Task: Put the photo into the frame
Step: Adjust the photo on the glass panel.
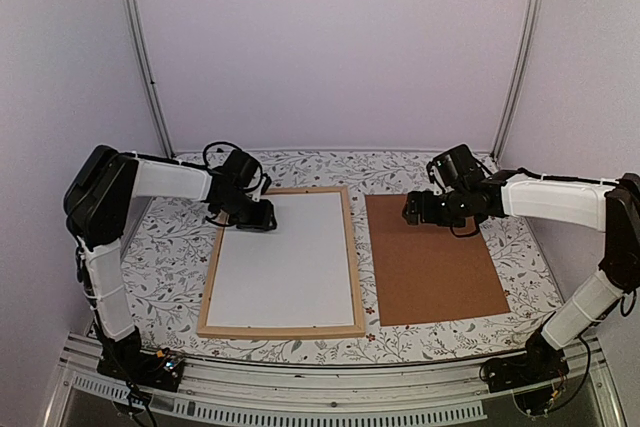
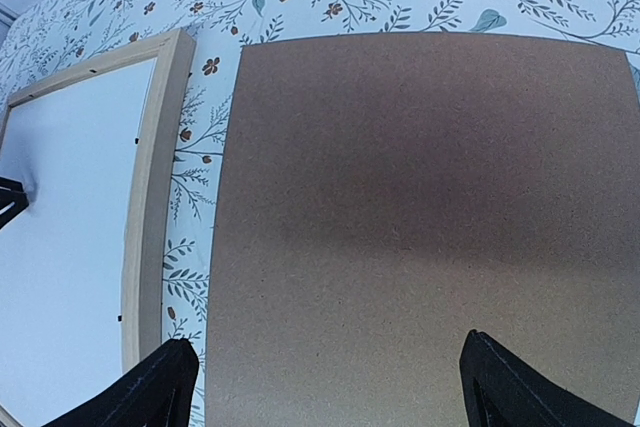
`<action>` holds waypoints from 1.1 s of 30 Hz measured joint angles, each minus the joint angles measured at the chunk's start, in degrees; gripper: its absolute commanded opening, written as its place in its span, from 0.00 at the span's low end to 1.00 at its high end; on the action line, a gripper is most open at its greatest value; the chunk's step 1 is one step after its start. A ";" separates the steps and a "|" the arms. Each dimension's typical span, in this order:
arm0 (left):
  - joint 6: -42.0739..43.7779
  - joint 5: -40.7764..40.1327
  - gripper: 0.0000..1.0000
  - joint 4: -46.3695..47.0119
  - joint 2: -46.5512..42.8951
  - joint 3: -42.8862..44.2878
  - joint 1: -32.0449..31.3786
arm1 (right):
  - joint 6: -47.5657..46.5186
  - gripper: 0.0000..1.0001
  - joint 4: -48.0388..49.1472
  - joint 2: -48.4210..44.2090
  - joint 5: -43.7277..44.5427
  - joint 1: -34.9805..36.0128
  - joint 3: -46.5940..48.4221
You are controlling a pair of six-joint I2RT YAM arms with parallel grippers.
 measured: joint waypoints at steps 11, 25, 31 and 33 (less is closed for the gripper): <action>0.74 -0.13 0.49 -0.44 -0.85 0.13 -0.09 | 0.02 0.95 0.26 0.00 0.07 0.00 -0.24; 2.43 -6.78 1.00 -0.11 -18.71 0.98 -4.50 | -0.04 0.97 0.35 -2.67 1.90 -1.07 -2.58; 2.67 -5.38 1.00 2.23 -24.57 -0.68 -4.70 | -0.48 0.99 0.57 -5.81 2.49 -3.48 -4.70; 2.27 -3.45 0.99 3.23 -25.62 -1.66 -4.72 | -0.98 0.99 0.57 -7.28 2.62 -4.76 -5.77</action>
